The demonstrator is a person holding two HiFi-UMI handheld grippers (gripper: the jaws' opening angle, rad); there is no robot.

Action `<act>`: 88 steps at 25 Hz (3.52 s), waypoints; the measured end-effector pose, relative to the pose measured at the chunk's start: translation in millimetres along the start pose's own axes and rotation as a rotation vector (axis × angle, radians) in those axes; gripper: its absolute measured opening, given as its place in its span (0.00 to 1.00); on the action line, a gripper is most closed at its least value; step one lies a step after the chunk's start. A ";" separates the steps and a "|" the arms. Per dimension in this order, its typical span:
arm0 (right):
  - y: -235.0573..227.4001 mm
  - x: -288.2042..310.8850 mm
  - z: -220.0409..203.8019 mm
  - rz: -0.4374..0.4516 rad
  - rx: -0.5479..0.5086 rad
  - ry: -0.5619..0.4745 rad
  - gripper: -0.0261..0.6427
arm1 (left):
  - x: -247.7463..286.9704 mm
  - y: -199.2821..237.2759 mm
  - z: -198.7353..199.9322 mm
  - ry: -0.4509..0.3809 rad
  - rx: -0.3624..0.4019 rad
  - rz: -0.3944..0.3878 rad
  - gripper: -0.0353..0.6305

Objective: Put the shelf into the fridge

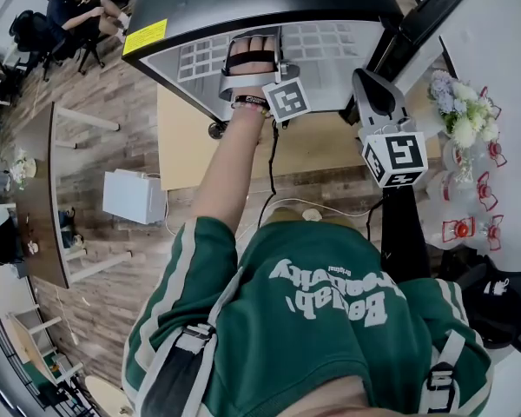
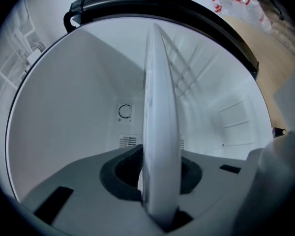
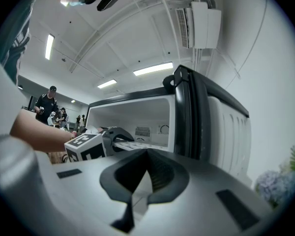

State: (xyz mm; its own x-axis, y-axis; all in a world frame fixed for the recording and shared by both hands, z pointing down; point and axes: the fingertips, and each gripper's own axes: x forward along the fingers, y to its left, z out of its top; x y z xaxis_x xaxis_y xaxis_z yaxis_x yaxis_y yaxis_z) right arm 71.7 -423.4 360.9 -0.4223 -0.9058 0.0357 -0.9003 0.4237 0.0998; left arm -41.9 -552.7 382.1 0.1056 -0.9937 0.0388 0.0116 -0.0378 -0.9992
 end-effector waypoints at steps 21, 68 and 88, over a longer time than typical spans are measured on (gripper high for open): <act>-2.0 3.0 -3.8 -0.024 -0.001 0.015 0.04 | 38.2 -0.4 -0.9 0.017 -0.014 -0.029 0.23; 19.7 -79.0 13.6 0.032 -0.002 -0.044 0.04 | -52.0 -0.5 6.3 0.079 -0.103 -0.044 0.47; 39.0 -72.4 18.5 -0.089 -0.110 -0.014 0.04 | -171.6 47.0 -48.6 0.009 -0.819 -0.113 0.47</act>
State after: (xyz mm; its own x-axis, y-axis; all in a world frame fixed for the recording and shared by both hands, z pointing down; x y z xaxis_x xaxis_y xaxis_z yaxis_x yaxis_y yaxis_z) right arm 65.2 -341.1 343.8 -0.3431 -0.9393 0.0084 -0.9177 0.3371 0.2102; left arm -107.7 -389.1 328.1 0.1391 -0.9800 0.1424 -0.7071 -0.1989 -0.6785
